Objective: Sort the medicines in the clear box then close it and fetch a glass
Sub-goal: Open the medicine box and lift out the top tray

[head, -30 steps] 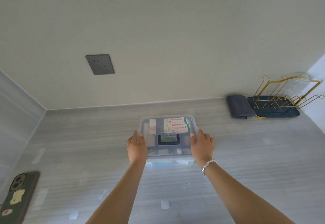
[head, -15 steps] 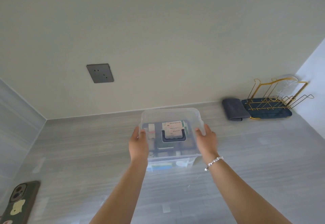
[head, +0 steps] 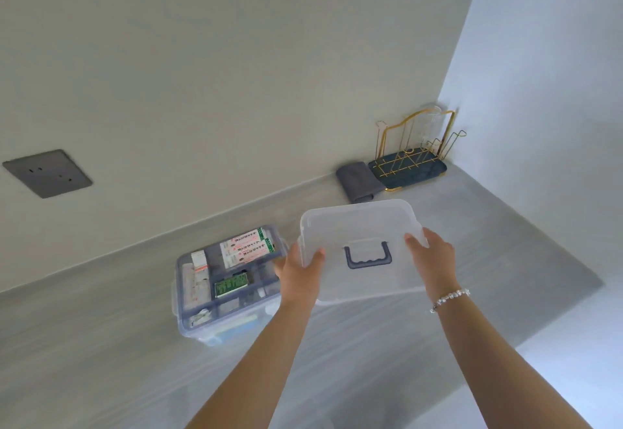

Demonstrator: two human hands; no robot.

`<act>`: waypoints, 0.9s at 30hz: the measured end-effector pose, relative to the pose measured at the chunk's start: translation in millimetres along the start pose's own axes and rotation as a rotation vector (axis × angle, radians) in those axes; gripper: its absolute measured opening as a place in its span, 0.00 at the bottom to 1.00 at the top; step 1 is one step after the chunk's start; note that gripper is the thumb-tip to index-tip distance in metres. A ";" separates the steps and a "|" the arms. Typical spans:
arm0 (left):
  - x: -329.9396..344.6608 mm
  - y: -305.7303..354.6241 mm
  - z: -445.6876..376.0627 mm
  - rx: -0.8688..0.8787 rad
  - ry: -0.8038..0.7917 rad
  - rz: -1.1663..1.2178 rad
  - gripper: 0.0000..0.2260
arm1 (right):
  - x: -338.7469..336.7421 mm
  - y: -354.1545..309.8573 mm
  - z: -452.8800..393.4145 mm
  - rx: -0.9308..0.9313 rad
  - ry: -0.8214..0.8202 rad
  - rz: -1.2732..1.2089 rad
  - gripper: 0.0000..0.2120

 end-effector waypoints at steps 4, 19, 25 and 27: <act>48.2 -4.4 -3.1 -0.088 -0.033 -0.056 0.19 | -23.8 26.1 -42.5 0.019 -0.064 0.064 0.19; 139.4 -10.6 -24.1 -0.343 0.196 0.191 0.08 | -16.3 35.2 -163.7 0.046 -0.356 0.000 0.15; 145.6 -34.5 -17.8 -0.358 0.248 0.158 0.08 | 3.2 57.5 -172.1 0.037 -0.424 0.064 0.14; 146.3 -46.3 -18.0 -0.394 0.255 0.127 0.11 | 8.6 65.5 -172.9 0.045 -0.449 0.062 0.15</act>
Point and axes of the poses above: each hand's wrist, its own z-axis away from the middle knuckle, its own x-axis out of the palm, y = z × x, the point moved 5 cm from there along -z, towards the middle knuckle, and after that the axes turned 9 degrees about y, right-handed, at the moved point
